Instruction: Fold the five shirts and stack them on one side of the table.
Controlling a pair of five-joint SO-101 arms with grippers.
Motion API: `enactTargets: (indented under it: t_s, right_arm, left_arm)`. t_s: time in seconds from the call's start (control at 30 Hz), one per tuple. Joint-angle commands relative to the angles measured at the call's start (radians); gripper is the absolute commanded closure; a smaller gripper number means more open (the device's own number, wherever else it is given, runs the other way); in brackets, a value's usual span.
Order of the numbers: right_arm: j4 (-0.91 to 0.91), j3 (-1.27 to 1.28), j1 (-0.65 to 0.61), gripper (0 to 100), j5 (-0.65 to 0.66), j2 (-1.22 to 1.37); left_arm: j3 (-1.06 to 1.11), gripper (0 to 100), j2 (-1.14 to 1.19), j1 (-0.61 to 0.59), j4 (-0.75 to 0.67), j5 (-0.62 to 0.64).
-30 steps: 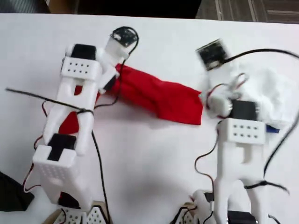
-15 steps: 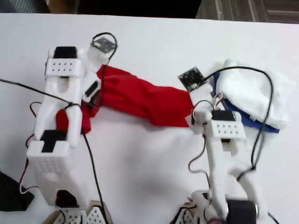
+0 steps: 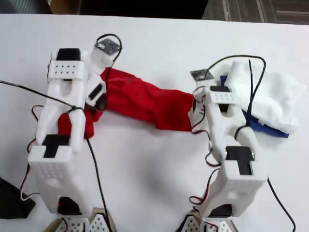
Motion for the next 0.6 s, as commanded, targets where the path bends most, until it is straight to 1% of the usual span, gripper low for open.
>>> enactTargets:
  t_s: [0.0, 0.13, 0.27, 0.4, 0.57]
  right_arm:
    - [0.077, -0.101, -0.016, 73.3, -0.032, 0.012]
    - [0.191, -0.207, -0.018, 73.4, -0.026, 0.010]
    - [0.245, -0.258, -0.031, 73.5, -0.023, 0.010]
    - [0.234, -0.253, -0.076, 77.3, -0.026, 0.024]
    - [0.189, -0.226, -0.142, 77.6, -0.040, 0.074]
  left_arm:
    - [0.002, 80, -0.006, -0.005, -0.009, -0.009]
    - [0.002, 80, -0.006, -0.005, -0.028, -0.009]
    - [0.004, 80, -0.006, -0.005, -0.040, -0.008]
    - [0.004, 80, -0.006, -0.005, -0.044, -0.006]
    - [0.004, 80, -0.006, -0.005, -0.041, -0.006]
